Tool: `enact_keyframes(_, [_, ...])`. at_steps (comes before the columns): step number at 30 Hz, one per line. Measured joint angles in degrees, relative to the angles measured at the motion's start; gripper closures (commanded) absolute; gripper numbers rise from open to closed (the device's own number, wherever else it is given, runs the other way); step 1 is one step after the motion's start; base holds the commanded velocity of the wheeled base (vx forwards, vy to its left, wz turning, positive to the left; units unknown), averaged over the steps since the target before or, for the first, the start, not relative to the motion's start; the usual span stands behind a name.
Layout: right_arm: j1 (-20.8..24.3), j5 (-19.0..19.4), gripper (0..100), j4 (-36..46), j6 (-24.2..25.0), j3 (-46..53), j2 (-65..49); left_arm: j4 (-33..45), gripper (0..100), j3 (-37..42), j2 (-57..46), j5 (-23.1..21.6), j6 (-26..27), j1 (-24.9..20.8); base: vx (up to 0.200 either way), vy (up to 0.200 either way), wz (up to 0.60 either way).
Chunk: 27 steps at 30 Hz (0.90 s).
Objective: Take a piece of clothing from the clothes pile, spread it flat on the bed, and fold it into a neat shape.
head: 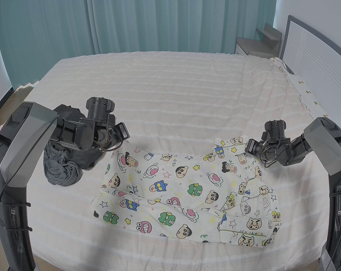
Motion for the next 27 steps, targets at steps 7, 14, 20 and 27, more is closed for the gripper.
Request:
enact_keyframes(7, [-0.2, 0.0, 100, 0.0, 0.1, 0.7, -0.7, 0.0, 100, 0.0, -0.5, 0.0, 0.0, -0.5, 0.0, 0.0, 0.0])
enact_keyframes(14, [-0.3, 0.0, 100, 0.0, 1.5, 1.3, -1.4, -0.1, 100, -0.4, -1.0, -0.3, -1.7, -0.6, 0.0, 0.0, 0.0])
enact_keyframes(20, [-0.3, 0.2, 100, 0.0, 1.7, 1.9, -2.7, 0.0, 100, -1.0, -1.0, -0.5, -3.0, -0.6, 0.0, 0.0, 0.0])
enact_keyframes(27, [-0.4, 0.3, 100, 0.0, 1.8, 2.7, -4.1, 0.2, 100, -1.6, -1.2, -0.4, -3.4, -0.7, 0.0, 0.0, 0.0])
